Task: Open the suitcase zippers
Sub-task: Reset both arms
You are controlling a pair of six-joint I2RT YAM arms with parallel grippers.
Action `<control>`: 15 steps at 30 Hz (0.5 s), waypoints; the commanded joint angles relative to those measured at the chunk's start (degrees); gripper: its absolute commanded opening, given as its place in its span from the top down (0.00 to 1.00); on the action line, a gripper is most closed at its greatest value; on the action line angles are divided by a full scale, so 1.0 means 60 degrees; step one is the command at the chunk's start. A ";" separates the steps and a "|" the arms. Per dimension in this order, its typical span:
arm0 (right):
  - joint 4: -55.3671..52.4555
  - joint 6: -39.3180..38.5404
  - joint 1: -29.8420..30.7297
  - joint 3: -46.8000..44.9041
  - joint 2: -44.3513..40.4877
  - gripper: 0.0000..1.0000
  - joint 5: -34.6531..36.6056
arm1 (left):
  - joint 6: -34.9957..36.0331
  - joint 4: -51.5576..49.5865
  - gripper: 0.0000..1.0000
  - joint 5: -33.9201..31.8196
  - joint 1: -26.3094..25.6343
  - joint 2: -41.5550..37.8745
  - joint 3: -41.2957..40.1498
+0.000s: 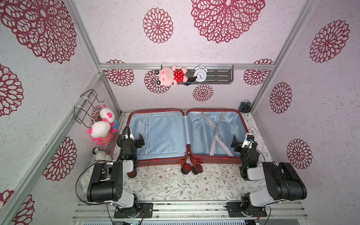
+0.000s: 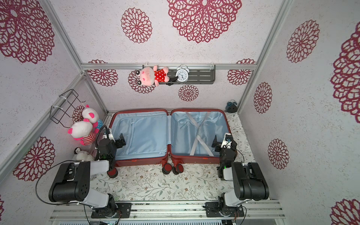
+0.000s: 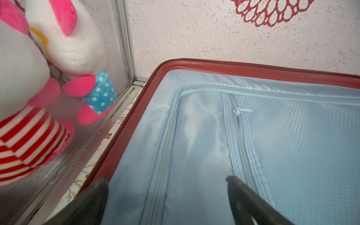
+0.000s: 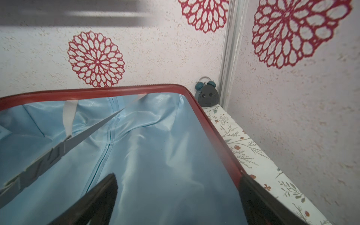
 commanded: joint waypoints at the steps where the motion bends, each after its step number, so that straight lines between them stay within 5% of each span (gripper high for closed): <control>1: -0.1426 -0.0194 0.0039 0.0096 0.0209 0.01 -0.0061 | 0.0028 0.0098 0.02 0.0010 0.0314 0.0109 -0.0118; 15: -0.1214 -0.0278 0.0152 -0.0032 0.0179 0.01 0.0144 | 0.0009 0.0237 0.02 0.0021 0.0314 0.0124 -0.0155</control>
